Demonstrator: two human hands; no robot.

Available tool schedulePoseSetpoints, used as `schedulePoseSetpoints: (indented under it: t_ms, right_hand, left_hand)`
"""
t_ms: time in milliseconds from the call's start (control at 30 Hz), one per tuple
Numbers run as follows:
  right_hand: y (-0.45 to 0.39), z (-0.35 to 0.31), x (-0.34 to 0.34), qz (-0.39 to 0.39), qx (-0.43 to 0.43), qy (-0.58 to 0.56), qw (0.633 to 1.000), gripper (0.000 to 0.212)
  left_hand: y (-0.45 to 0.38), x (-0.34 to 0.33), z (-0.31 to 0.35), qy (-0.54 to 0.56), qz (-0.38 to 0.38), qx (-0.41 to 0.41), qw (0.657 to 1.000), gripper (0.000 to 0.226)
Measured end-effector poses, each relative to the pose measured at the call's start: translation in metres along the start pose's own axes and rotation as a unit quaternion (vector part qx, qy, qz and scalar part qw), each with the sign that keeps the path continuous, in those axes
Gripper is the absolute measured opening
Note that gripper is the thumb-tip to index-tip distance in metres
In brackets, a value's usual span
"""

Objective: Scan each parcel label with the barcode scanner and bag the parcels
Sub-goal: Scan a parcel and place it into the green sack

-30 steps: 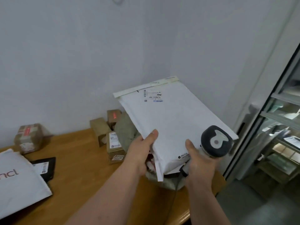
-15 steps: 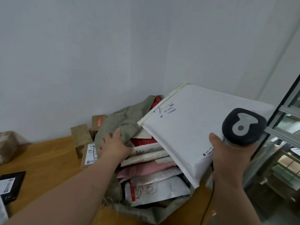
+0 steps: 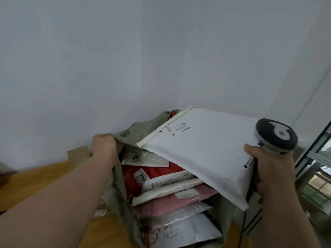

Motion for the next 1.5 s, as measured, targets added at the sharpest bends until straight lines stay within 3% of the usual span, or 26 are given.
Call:
schedulePoseSetpoints:
  t_ms: [100,167,267,467,633,733,800,833,900,967,1067,1167,1300,1500]
  right_hand:
    - [-0.016,-0.009,-0.002,-0.029,-0.011,0.012,0.999,0.051]
    - [-0.029,-0.019,-0.004,-0.056,-0.009,0.031,0.998,0.054]
    - [-0.049,-0.027,-0.023,-0.136,-0.014,0.038,0.99,0.038]
    - [-0.066,0.009,-0.109,-0.263,-0.118,0.007,0.958,0.021]
    - [-0.076,0.054,-0.167,-0.319,-0.155,0.002,0.935,0.023]
    - [-0.084,0.067,-0.199,-0.341,-0.12,0.049,0.931,0.042]
    - [-0.086,0.075,-0.218,-0.36,-0.105,0.075,0.924,0.053]
    - [-0.087,0.08,-0.226,-0.364,-0.101,0.082,0.922,0.053]
    - [-0.09,0.089,-0.237,-0.366,-0.103,0.093,0.92,0.05]
    - [-0.094,0.098,-0.244,-0.369,-0.117,0.098,0.917,0.055]
    - [-0.104,0.108,-0.243,-0.369,-0.139,0.106,0.913,0.066]
    - [-0.116,0.118,-0.23,-0.363,-0.177,0.094,0.91,0.062]
    - [-0.133,0.13,-0.21,-0.352,-0.217,0.099,0.905,0.05]
    - [-0.144,0.154,-0.173,-0.284,-0.228,0.119,0.924,0.062]
  left_hand:
    - [-0.004,0.014,0.013,0.152,0.084,0.051,0.984,0.055]
    - [-0.01,0.014,0.02,0.23,0.101,0.066,0.966,0.047]
    - [-0.018,0.017,0.027,0.13,0.133,0.031,0.982,0.048]
    - [0.003,-0.008,0.046,0.019,0.108,-0.107,0.988,0.035]
    - [0.023,-0.007,0.06,-0.088,0.129,-0.215,0.964,0.039]
    - [0.035,-0.006,0.062,-0.178,0.133,-0.257,0.941,0.032]
    - [0.043,-0.015,0.06,-0.239,0.098,-0.27,0.928,0.02]
    - [0.05,-0.023,0.057,-0.269,0.073,-0.282,0.918,0.022]
    - [0.069,-0.049,0.05,-0.334,-0.02,-0.33,0.883,0.071]
    - [0.085,-0.085,0.034,-0.423,-0.147,-0.354,0.821,0.101]
    - [0.081,-0.117,-0.007,-0.572,-0.232,-0.323,0.718,0.101]
    - [0.068,-0.125,-0.02,-0.614,-0.186,-0.312,0.701,0.09]
    - [0.058,-0.144,-0.022,-0.618,-0.118,-0.318,0.709,0.084]
    - [0.053,-0.157,-0.025,-0.62,-0.081,-0.314,0.714,0.076]
Point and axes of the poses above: each hand's wrist, its own y-axis away from the middle knuckle, its own x-axis out of the back of the hand, z = x × y, the point moved 7 cm from there along -y, towards the middle knuckle
